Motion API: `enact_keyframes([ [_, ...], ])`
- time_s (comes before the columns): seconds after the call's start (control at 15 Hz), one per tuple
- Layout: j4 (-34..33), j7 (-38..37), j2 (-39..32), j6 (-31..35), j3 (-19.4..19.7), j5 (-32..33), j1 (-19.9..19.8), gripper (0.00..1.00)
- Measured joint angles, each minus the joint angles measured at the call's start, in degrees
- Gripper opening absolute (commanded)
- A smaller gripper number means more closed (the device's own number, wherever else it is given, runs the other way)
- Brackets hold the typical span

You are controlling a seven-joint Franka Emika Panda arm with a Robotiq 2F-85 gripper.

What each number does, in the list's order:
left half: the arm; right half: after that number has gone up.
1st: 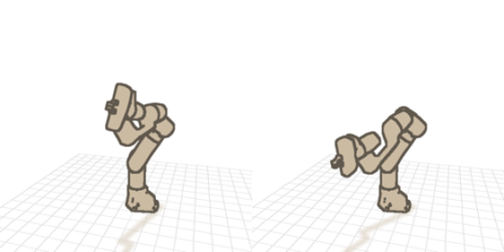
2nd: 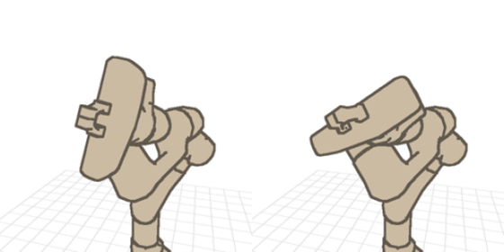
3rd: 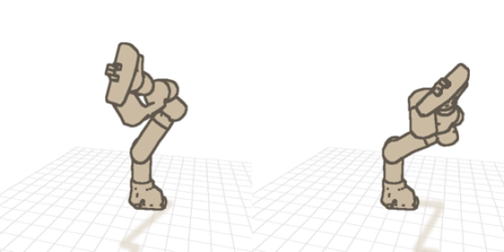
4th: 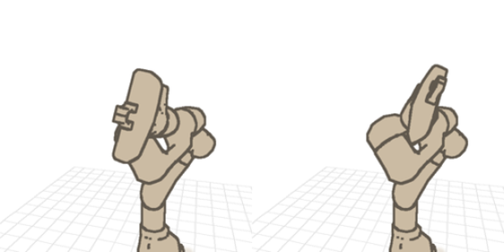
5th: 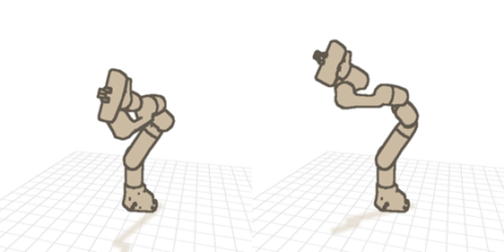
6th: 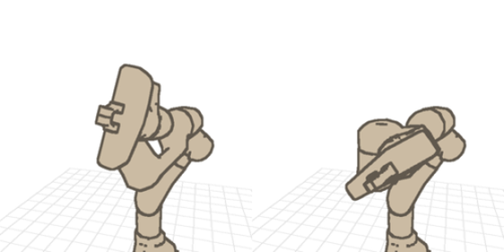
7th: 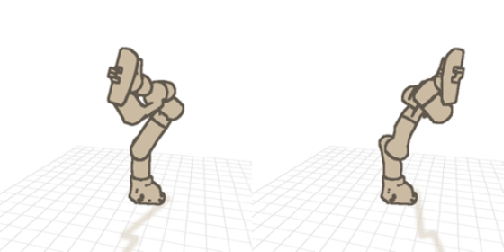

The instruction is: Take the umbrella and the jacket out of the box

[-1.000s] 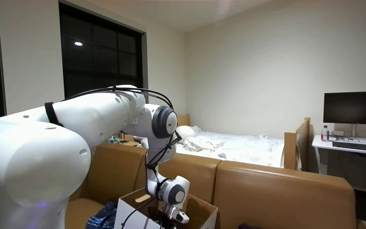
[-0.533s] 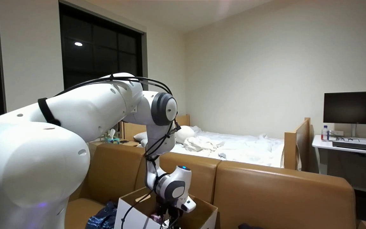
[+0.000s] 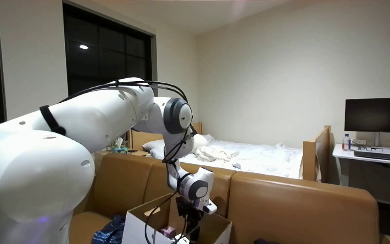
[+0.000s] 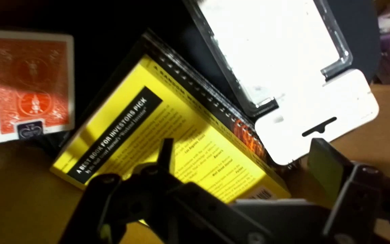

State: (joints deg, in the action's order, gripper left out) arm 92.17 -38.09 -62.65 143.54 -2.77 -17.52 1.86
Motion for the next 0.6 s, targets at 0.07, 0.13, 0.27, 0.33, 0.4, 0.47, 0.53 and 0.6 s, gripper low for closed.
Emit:
enact_keyframes([
  [0.07, -1.6, 0.0, -0.1, -5.0, 0.6, 0.6, 0.4, 1.0],
  [0.13, -3.1, 0.0, -0.3, -9.6, 1.2, 1.3, 1.1, 1.0],
  [0.27, -6.6, 0.0, -1.1, -18.0, 2.5, 3.8, 3.0, 1.0],
  [0.33, -8.6, 0.0, -1.8, -21.6, 3.1, 5.2, 4.1, 1.0],
  [0.4, -10.8, 0.0, -2.8, -25.1, 3.5, 6.5, 5.1, 1.0],
  [0.47, -13.4, 0.0, -4.1, -28.7, 3.7, 7.8, 6.1, 1.0],
  [0.53, -16.0, 0.0, -5.5, -32.3, 3.9, 9.1, 6.9, 1.0],
  [0.6, -18.7, 0.3, -7.2, -35.6, 4.0, 10.3, 7.6, 1.0],
])
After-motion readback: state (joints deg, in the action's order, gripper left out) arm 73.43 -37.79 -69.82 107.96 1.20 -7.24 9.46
